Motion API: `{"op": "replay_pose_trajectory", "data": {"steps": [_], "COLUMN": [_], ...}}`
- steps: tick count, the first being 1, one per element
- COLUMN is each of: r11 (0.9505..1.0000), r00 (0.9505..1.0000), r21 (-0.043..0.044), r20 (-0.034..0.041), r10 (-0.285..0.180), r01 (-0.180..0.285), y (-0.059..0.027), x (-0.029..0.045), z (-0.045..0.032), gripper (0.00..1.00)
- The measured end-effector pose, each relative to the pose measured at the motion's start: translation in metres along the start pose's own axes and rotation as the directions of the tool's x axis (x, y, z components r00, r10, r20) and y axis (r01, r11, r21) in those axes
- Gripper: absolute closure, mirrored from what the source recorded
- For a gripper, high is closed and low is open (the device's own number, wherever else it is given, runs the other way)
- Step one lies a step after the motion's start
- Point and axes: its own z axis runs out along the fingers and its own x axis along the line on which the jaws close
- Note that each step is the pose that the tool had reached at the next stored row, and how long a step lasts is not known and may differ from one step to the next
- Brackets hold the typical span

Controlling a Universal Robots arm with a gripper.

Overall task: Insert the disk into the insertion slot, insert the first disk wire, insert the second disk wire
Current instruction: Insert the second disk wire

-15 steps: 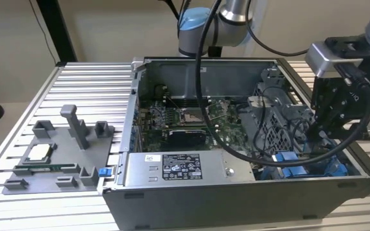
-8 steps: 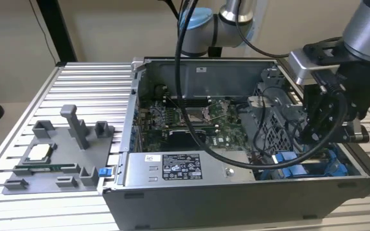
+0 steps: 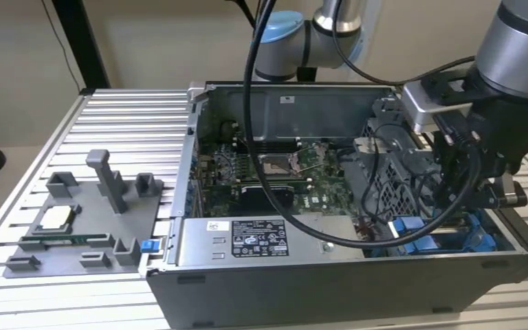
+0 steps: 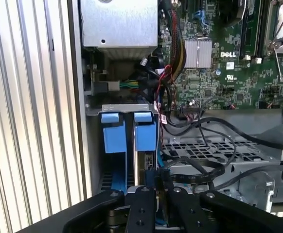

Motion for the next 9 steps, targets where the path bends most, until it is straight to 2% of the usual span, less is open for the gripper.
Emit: {"op": "replay_pose_trajectory", "data": {"steps": [5,7,9], "r11": [0.9997,0.9996,0.9995], "r00": [1.0,1.0,1.0], "r21": [0.0232,0.0289,0.031], "r20": [-0.0052,-0.0069,-0.0077], "r10": [-0.003,-0.004,-0.004], "r01": [0.003,0.004,0.005], "y": [0.0007,0.0011,0.0013], "x": [0.0004,0.0006,0.0007], "z": [0.0048,0.0073,0.0086], "gripper": [1.0,1.0,1.0]}}
